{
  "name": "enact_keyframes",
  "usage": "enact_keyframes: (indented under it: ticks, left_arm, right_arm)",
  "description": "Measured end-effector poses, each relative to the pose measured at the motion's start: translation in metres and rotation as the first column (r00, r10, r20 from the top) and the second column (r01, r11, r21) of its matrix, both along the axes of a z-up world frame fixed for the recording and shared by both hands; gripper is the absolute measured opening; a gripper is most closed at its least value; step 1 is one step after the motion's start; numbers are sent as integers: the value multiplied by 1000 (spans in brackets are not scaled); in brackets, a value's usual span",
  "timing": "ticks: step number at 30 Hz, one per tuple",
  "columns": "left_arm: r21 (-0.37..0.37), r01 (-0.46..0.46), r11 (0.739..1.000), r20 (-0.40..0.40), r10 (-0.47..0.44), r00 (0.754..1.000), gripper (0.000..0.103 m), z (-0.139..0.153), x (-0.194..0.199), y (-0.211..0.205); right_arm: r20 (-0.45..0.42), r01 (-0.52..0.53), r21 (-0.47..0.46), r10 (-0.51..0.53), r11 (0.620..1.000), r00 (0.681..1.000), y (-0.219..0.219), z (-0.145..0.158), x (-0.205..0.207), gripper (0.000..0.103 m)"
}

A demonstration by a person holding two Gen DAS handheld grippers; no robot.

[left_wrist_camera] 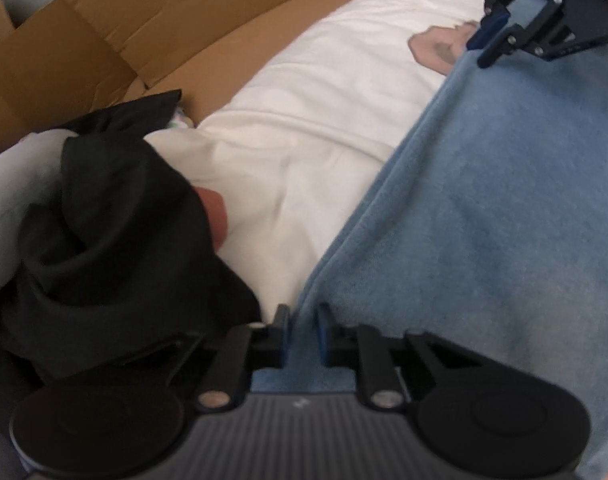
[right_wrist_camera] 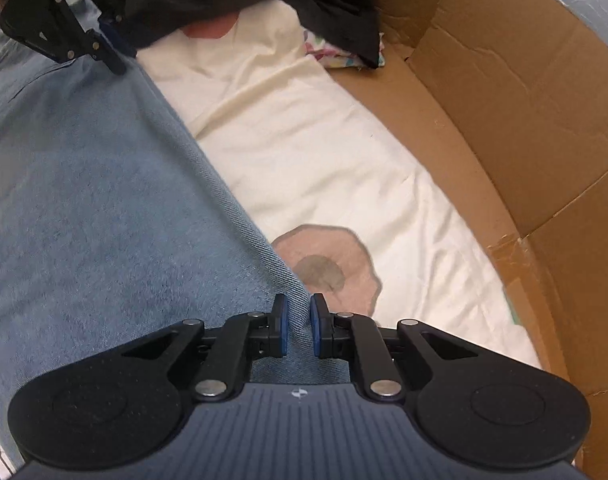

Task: Fold clothes

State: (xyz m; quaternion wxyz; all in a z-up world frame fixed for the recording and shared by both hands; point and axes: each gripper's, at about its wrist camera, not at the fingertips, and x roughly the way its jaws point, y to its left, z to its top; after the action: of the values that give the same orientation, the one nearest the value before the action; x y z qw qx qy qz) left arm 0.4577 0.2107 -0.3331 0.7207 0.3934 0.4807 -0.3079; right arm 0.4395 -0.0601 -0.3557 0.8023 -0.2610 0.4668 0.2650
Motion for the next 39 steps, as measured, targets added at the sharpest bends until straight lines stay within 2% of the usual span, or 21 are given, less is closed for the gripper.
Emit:
enact_keyframes:
  ticks: [1,2,6,10,12,15,17,19,25,28,31,33,37,39]
  left_arm:
    - [0,-5,1000,6,5,1000,11,-1,0,-1]
    - [1,-10,1000,12,10,1000,11,-2,1,-2]
    - [-2,-13,1000,36,13,999,11,-5,-2,-2]
    - [-15,-64,998,51,64,997,11,-8,-2,-2]
    - [19,-52,998,80,51,996,12,-10,-6,-9]
    - [24,-63,998,135,59,989,11,0,-11,-15]
    - [-1,-65,998,161,64,985,12,9,-16,-19]
    - [-38,-86,996,164,91,982,13,16,-20,-24]
    - [-93,-113,989,129,124,984,13,18,-38,-47]
    - [-109,-128,986,84,138,987,13,10,-48,-60]
    - [-68,-113,991,59,117,991,13,-6,-53,-73]
    - [-55,-139,989,45,141,989,11,-16,-50,-76]
    - [-71,-204,976,58,208,976,3,-24,-37,-79]
    - [-43,-202,979,75,204,976,3,-28,-36,-86]
  right_arm:
    - [3,9,-9,-9,1000,1000,1,0,1,8]
    - [5,18,-16,-18,1000,1000,1,-1,2,0]
    - [-56,109,22,-108,994,993,-4,0,21,0]
    - [-61,129,76,-125,989,990,-17,5,19,1]
    - [-73,164,146,-155,976,985,-31,14,16,8]
    - [-46,192,165,-186,967,981,-56,36,4,40]
    - [-42,194,198,-189,961,981,-80,53,-8,42]
    - [-35,217,193,-215,957,976,-100,65,-18,42]
    - [-9,317,221,-323,922,946,-156,92,-61,43]
    - [8,346,213,-355,914,935,-179,100,-92,46]
    - [10,375,200,-384,905,923,-197,98,-121,51]
    - [9,392,185,-400,901,916,-207,92,-141,52]
    - [14,434,184,-444,882,896,-213,69,-170,53]
    - [32,441,192,-454,877,890,-212,58,-185,53]
